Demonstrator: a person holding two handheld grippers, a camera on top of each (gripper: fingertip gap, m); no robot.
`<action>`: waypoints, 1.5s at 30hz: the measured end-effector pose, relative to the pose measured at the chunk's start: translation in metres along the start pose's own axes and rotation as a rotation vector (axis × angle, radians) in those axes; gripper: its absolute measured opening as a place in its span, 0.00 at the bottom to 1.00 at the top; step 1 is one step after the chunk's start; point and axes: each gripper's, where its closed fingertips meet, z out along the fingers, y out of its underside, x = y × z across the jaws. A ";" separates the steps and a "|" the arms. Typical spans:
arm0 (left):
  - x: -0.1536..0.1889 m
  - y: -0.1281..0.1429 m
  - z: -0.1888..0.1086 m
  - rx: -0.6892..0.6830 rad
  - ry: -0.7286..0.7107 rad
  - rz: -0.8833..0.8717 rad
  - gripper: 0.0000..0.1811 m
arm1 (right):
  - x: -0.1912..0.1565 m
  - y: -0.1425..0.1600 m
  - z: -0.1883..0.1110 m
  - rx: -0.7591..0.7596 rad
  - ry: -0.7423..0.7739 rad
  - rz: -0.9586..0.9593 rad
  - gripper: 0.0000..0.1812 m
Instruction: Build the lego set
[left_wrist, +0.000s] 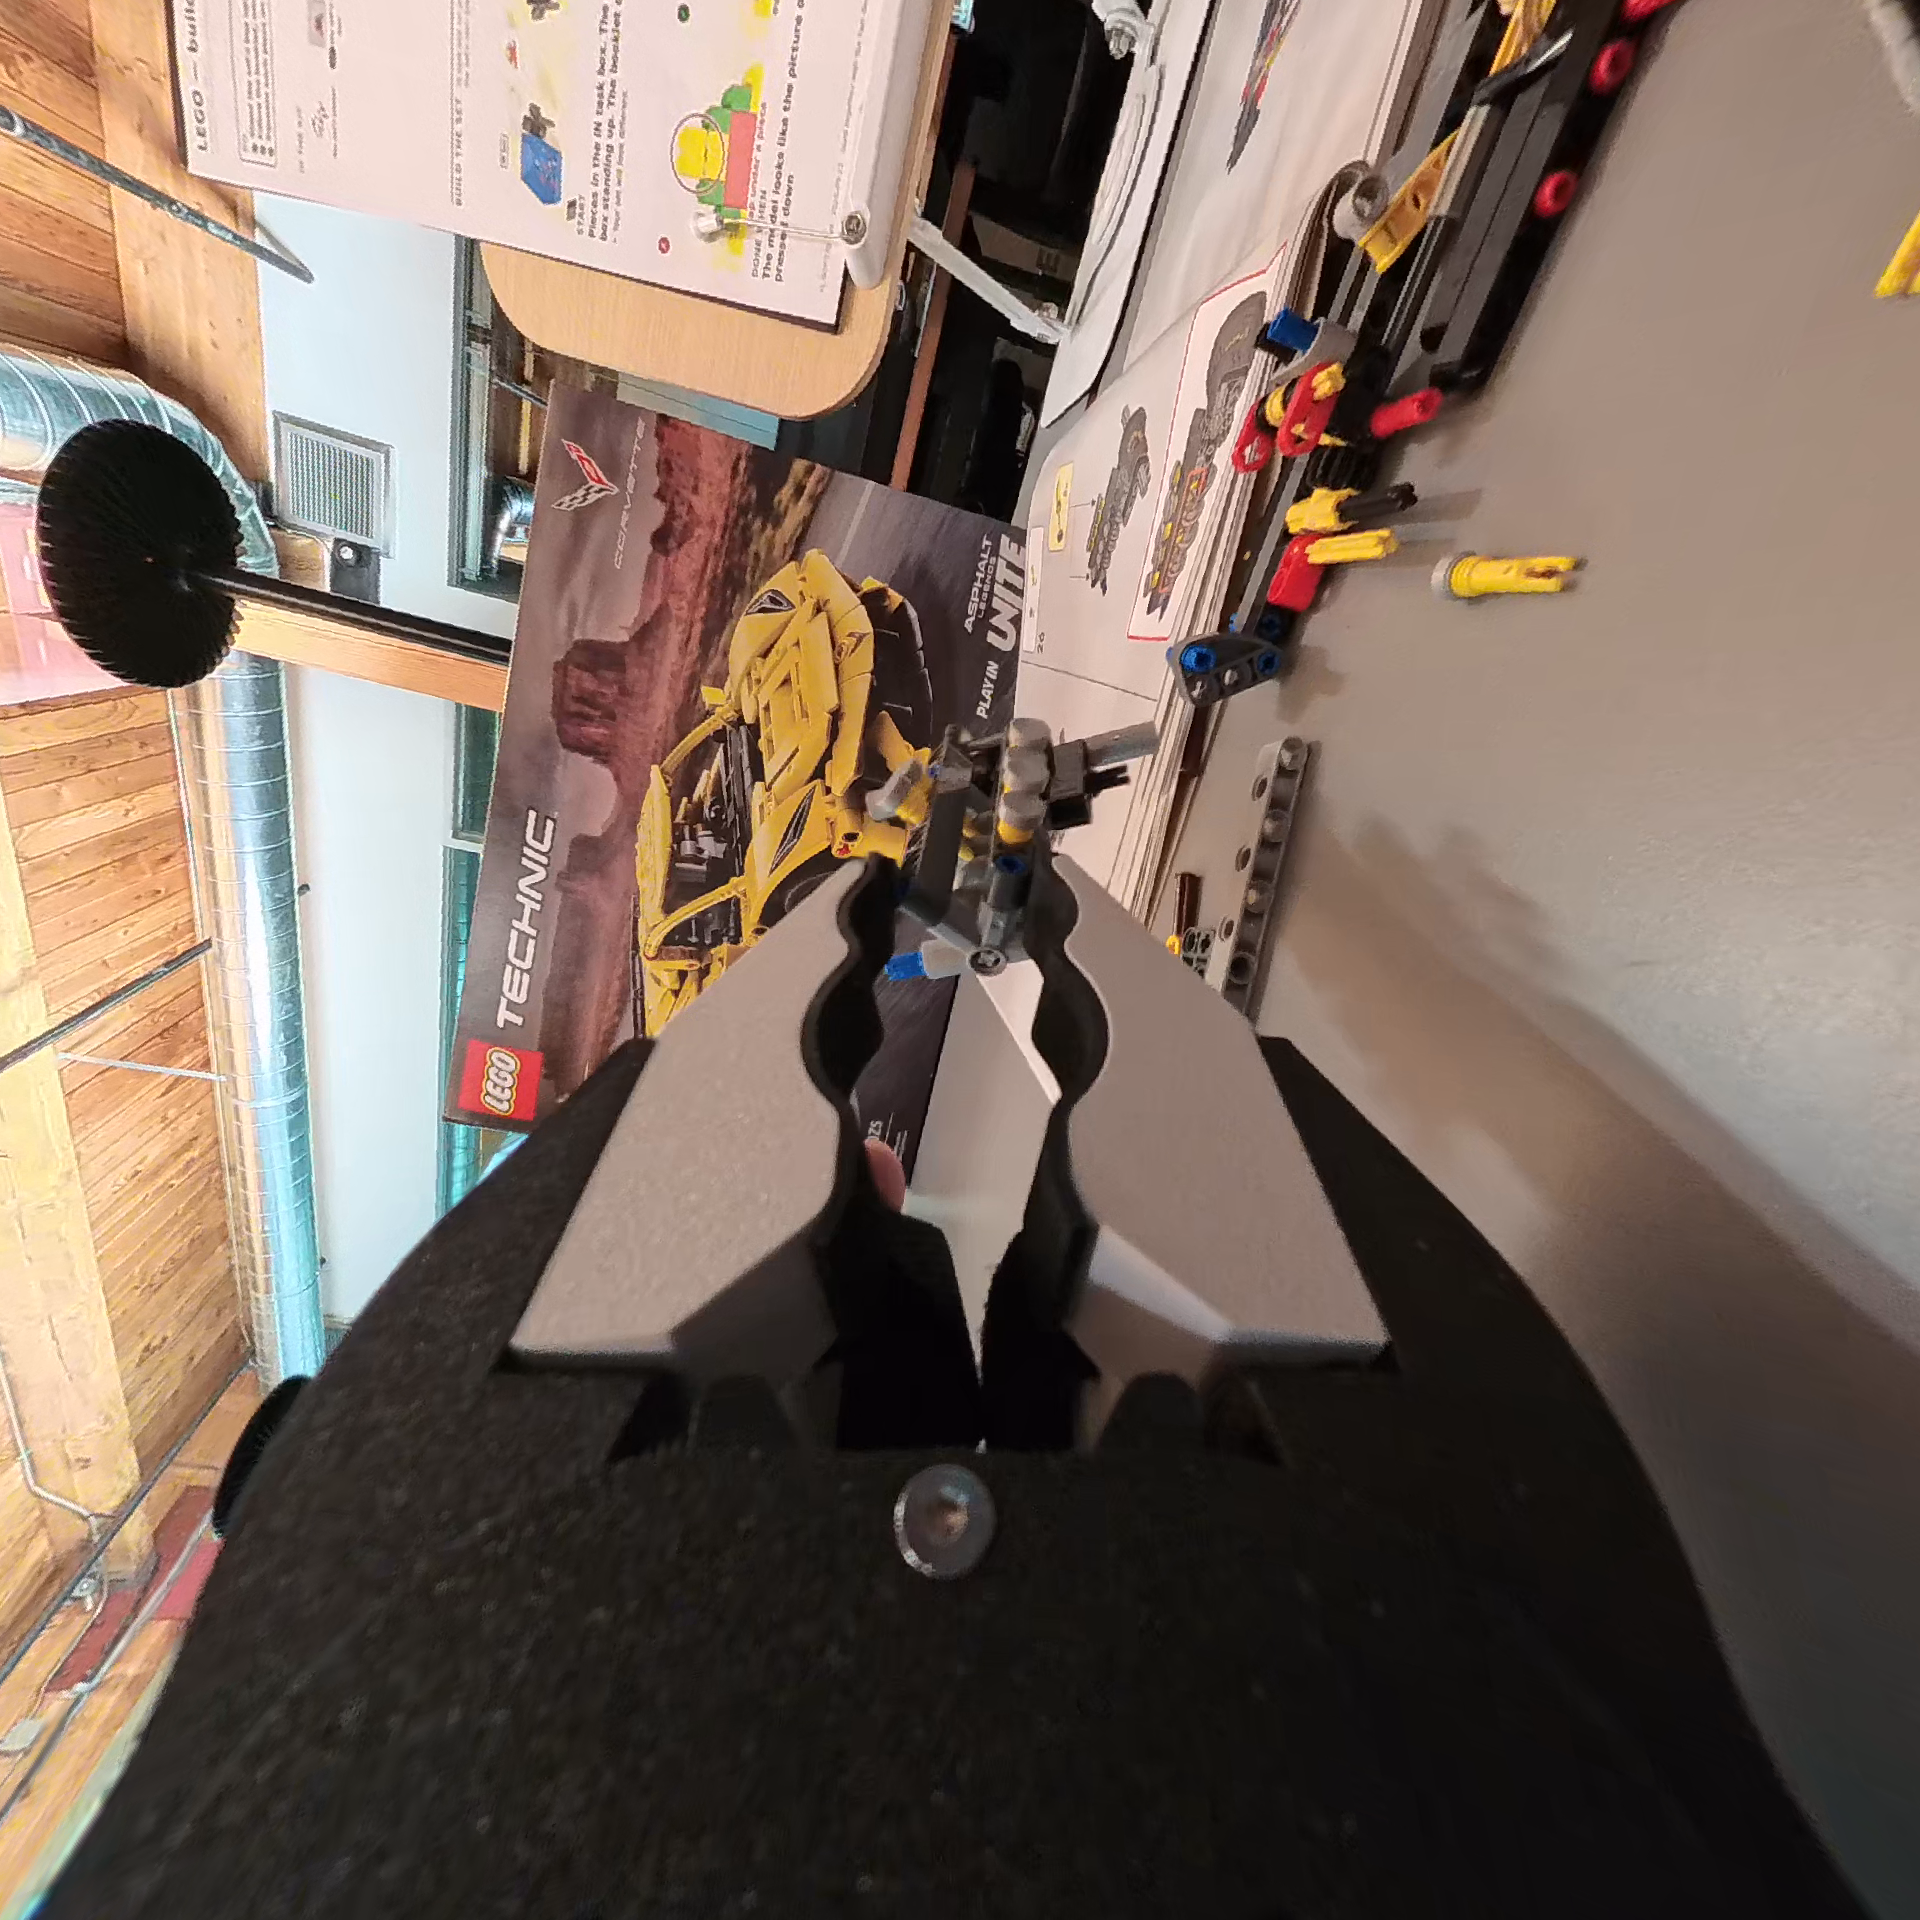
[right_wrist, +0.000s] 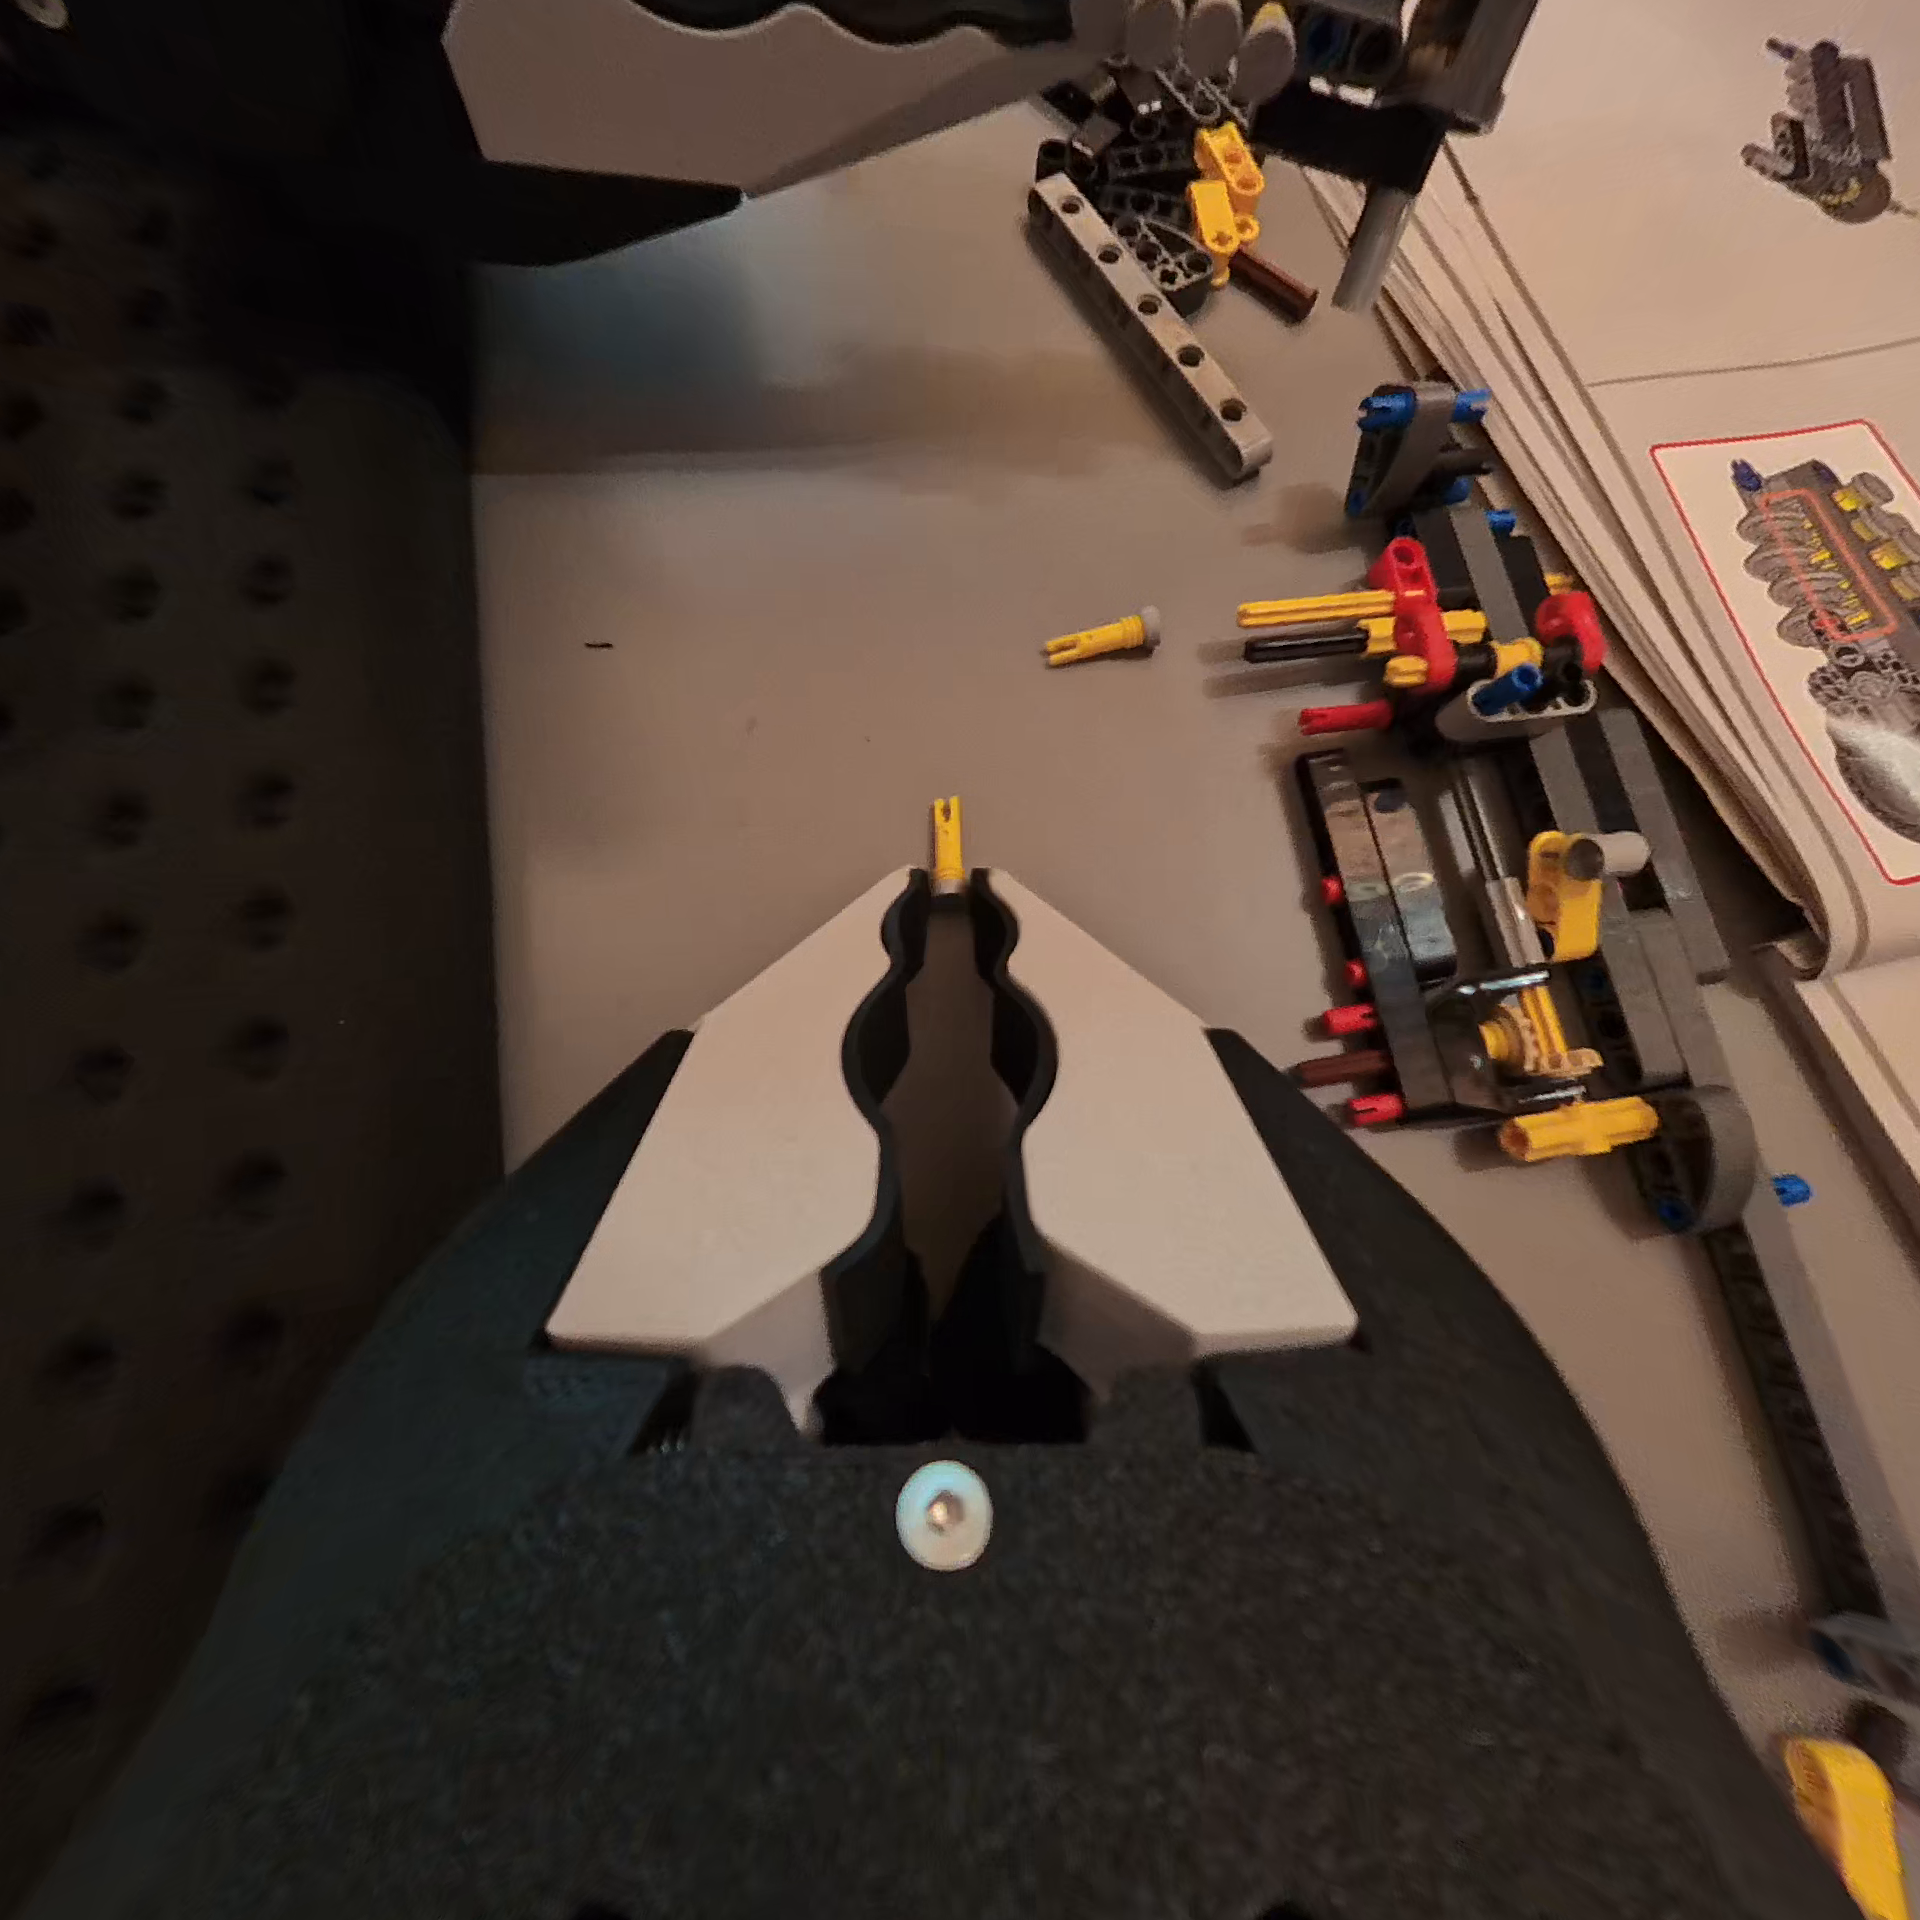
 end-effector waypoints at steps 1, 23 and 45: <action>0.000 -0.001 0.000 0.005 0.000 0.003 0.13 | -0.001 -0.001 0.001 0.024 0.001 -0.005 0.04; 0.004 -0.024 -0.011 0.098 -0.040 0.119 0.13 | 0.018 -0.117 -0.012 -0.314 0.038 0.269 0.04; 0.005 -0.023 -0.010 0.084 -0.046 0.152 0.13 | 0.018 -0.115 -0.005 -0.414 0.035 0.270 0.04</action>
